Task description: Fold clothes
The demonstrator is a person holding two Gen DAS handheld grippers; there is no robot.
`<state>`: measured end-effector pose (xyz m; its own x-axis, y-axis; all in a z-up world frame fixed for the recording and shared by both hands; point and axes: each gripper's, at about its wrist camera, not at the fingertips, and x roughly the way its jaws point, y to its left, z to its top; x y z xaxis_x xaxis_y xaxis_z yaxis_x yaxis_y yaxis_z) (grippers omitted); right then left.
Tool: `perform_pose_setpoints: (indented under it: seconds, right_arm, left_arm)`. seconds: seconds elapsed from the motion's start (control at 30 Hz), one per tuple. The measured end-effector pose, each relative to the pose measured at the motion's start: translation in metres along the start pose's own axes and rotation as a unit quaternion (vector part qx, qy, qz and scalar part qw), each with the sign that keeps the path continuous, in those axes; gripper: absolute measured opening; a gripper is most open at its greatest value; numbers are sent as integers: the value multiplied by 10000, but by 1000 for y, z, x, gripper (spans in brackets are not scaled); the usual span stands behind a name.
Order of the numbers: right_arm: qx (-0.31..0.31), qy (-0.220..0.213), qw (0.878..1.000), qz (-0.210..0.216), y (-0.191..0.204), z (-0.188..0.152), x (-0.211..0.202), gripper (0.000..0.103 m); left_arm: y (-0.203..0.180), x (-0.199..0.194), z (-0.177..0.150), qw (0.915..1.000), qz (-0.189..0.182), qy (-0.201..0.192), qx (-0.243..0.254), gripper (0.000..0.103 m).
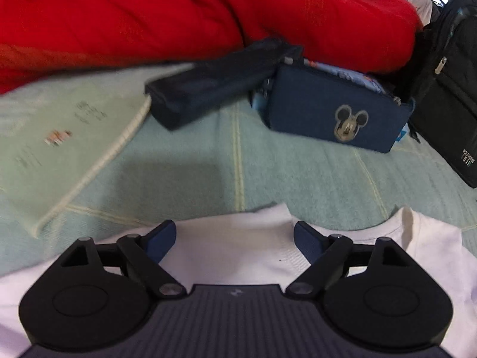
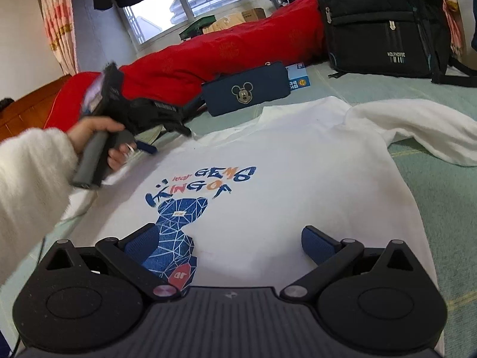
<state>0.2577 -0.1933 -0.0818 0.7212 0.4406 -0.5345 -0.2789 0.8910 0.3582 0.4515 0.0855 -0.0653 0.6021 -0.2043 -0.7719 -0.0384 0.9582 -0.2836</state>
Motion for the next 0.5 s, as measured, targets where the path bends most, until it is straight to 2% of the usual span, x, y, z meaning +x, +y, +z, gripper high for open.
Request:
perform_pose_setpoints:
  seconds: [0.17,0.27,0.3,0.4,0.5]
  right_arm:
    - [-250,409,9988,-121,16,3,-7,103]
    - [-370,489,9975,364,21,2,-11,103]
    - [-394,497,9968,484,22,2,-12,103]
    - [-435,483,9967,482,22,1,-9,103]
    - [-396,481,9967,516,20,0,-6,103]
  left_arm:
    - [-7,-5,3,9997,-177,14,160,88]
    - [-13,20,0,9993,-195,203,242,88]
    - [-14,28,1,9995,-123,169,239,88]
    - [-14,43,14,9993,288,-115,186,88]
    - [-10,45,29,9984,511,-211,-108,86]
